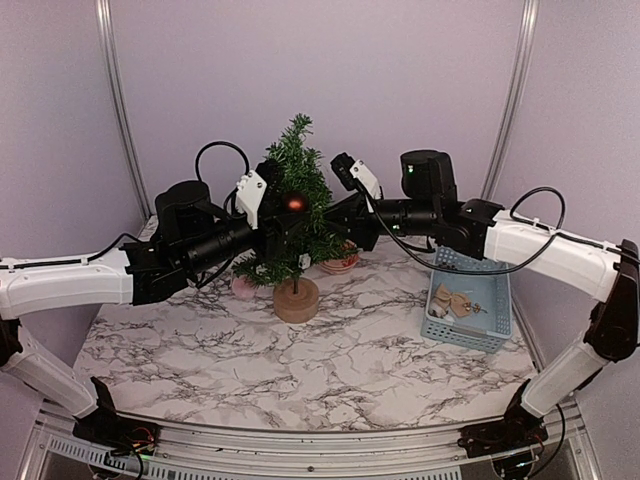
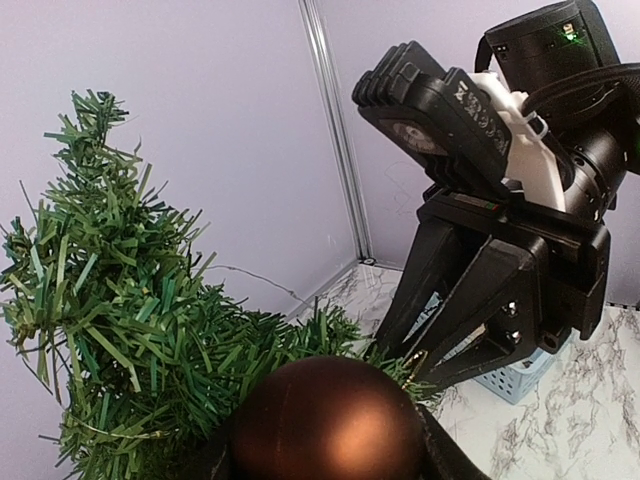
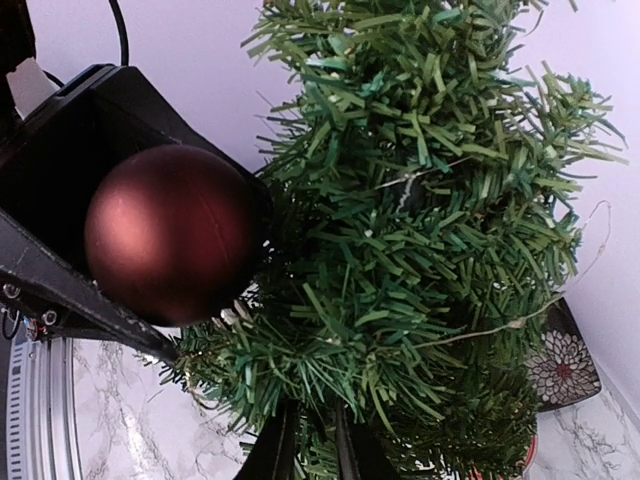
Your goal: Decorate the small christmas tree
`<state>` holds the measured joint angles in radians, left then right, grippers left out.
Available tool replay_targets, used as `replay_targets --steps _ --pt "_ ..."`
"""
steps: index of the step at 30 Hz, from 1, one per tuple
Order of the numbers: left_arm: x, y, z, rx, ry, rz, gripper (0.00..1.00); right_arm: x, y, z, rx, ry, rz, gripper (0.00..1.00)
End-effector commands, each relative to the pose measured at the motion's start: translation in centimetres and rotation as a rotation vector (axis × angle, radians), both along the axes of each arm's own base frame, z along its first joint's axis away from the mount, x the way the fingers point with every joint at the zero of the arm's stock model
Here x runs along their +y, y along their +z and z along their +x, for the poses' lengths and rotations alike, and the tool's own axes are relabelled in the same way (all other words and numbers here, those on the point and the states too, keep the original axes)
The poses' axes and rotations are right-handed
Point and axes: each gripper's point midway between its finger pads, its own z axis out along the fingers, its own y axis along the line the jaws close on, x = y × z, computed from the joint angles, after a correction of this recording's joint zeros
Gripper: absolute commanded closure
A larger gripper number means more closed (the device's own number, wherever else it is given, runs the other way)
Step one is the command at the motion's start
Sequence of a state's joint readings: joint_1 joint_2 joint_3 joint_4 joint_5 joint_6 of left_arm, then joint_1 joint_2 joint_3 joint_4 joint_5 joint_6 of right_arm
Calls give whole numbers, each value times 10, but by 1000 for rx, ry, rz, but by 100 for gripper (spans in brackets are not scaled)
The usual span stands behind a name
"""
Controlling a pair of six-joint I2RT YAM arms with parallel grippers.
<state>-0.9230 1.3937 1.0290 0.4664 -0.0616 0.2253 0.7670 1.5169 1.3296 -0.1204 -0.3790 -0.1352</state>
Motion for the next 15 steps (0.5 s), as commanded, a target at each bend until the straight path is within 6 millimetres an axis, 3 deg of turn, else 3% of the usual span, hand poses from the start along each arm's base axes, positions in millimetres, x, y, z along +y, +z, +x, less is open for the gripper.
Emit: replay_targets --steps 1,6,15 --pt "4 7 -6 -13 -6 -17 75 -15 39 -14 -74 4 79 81" --pt "0 13 -16 -29 -35 -17 75 -21 52 -31 -118 51 129 65" --pt "-5 17 -21 -41 -49 -13 75 -15 50 -30 -116 77 128 69"
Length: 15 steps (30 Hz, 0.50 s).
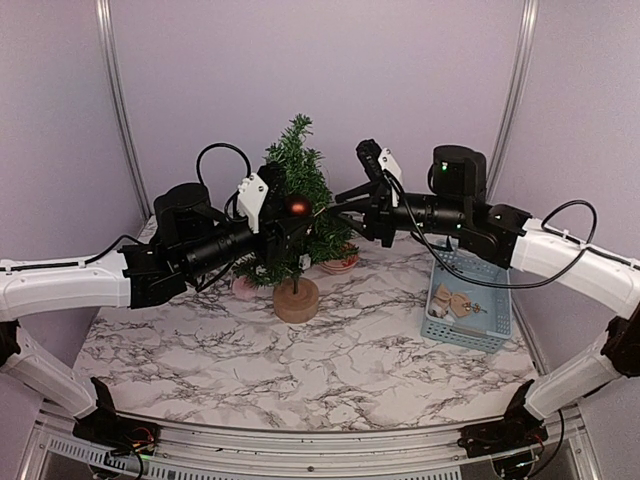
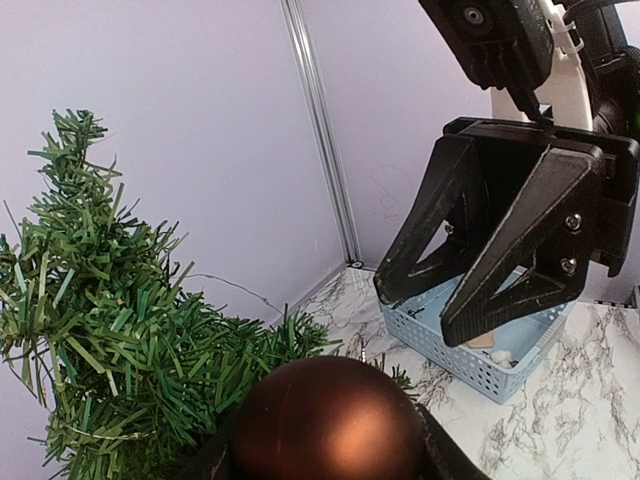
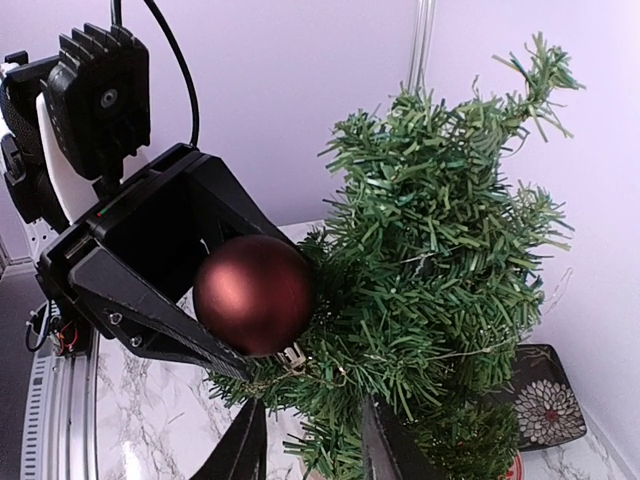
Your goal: Decorate the small christmas tree
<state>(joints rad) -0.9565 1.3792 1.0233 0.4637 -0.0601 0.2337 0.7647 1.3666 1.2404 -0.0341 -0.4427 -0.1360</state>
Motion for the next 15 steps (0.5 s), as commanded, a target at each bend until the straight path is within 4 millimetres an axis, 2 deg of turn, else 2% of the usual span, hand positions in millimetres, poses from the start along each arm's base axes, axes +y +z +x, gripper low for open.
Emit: replay_targets --steps 1,8,10,15 --pt "2 13 -6 -31 -12 -11 75 5 5 4 -19 17 14 69" --pt "2 10 -4 -31 -5 -3 76 8 -2 13 -9 -12 0 69" --pt "2 10 -4 -31 -3 -3 76 10 7 15 -31 -9 25 69" --pt "2 11 -3 -35 -2 0 76 12 12 14 -43 6 44 72"
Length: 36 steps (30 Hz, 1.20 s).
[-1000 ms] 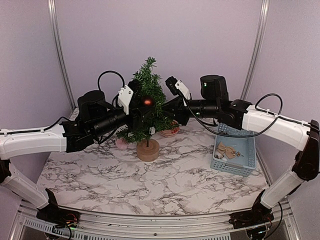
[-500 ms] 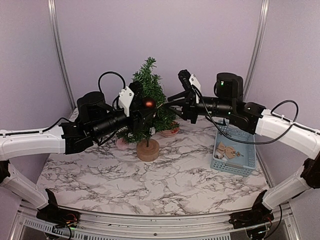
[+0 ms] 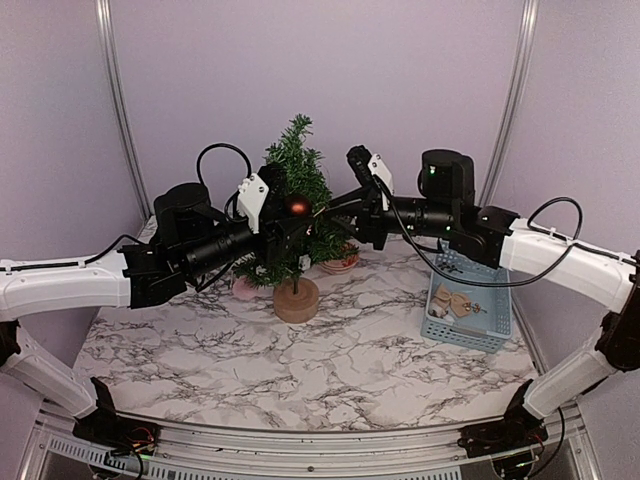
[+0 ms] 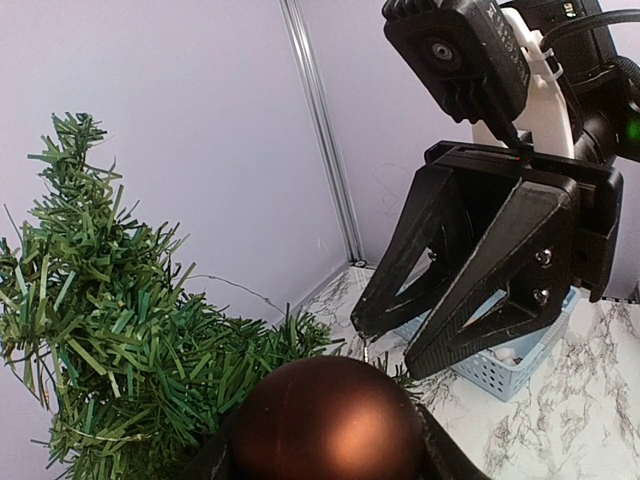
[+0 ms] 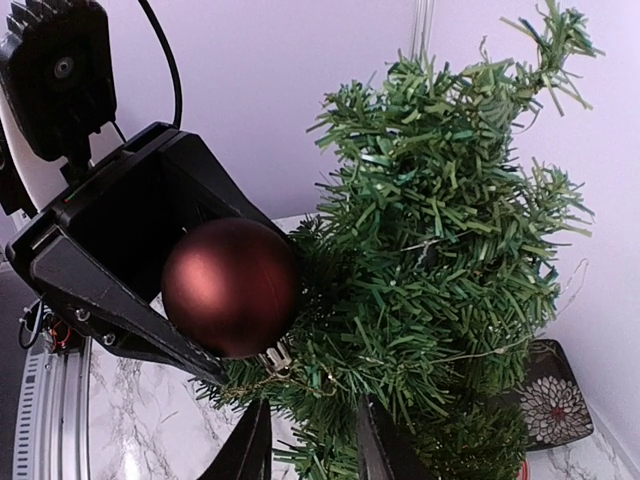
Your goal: Decorate the small christmas tree
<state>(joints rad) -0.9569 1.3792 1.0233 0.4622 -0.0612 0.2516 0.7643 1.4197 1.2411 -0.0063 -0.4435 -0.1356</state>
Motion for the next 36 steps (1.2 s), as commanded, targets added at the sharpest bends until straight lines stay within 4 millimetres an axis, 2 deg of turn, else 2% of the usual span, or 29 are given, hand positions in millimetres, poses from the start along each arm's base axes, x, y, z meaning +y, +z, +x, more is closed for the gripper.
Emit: replay_targets --steps 1,5,9,14,26,31,36 --pt "2 11 -3 -21 -3 -12 76 4 29 4 -62 10 63 72" --pt "2 11 -3 -24 -2 -10 76 6 28 8 -60 8 59 78" --pt "3 12 -3 -28 2 -11 76 8 25 11 -57 4 51 90" --pt "3 13 -3 -29 4 -10 76 10 22 10 -49 16 39 100" --pt "2 17 -10 -41 -10 -15 76 -5 34 -11 -47 37 67 100" --pt "0 21 -13 -60 -5 -6 76 -1 18 -10 2 34 20 100" --pt "2 16 -9 -53 23 4 76 -2 13 -2 14 -3 5 100"
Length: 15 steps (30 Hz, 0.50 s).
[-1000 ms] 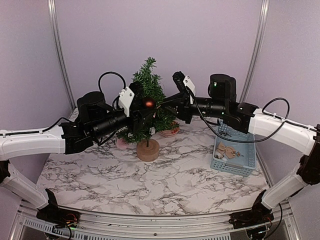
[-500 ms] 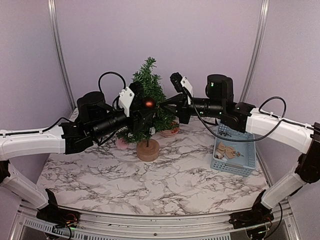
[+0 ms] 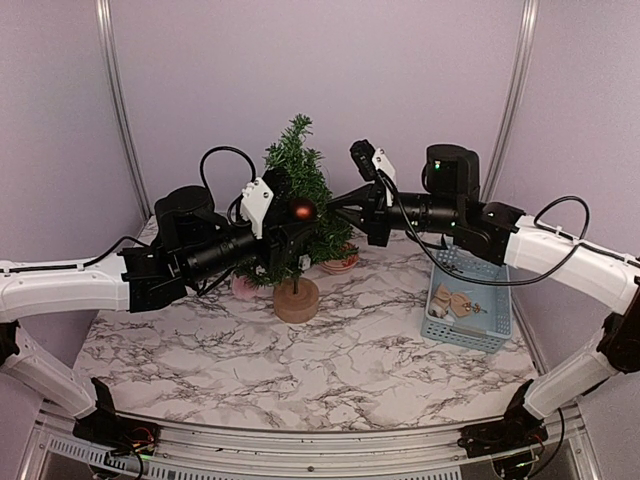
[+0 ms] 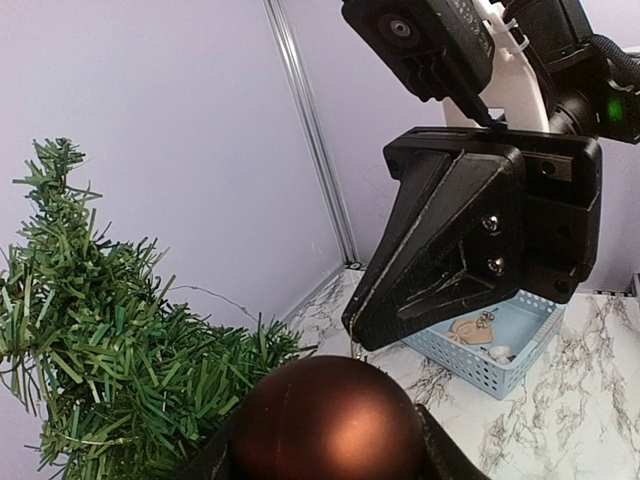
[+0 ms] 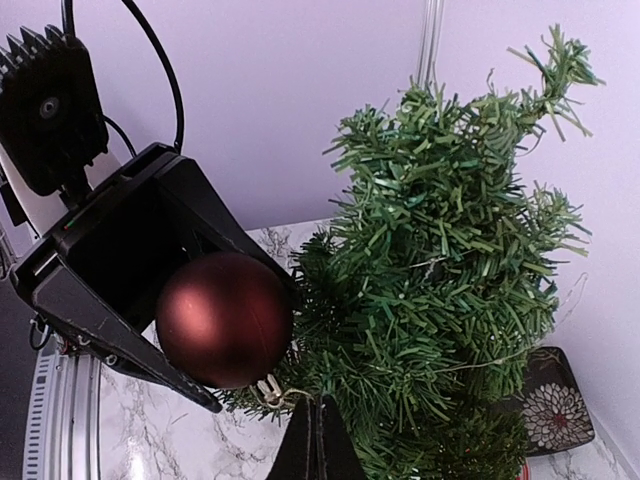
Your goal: Decorate the small christmas tree
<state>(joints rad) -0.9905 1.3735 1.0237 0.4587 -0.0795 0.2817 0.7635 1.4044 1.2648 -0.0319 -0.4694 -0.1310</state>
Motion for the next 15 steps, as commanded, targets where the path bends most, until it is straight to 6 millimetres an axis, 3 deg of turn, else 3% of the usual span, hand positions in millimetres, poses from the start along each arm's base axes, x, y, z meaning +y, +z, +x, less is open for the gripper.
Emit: replay_targets --steps 1,15 --pt "8 13 4 -27 45 -10 76 0 -1 6 18 -33 -13 100" --pt "13 13 16 -32 121 -5 77 9 -6 22 24 -56 -33 100"
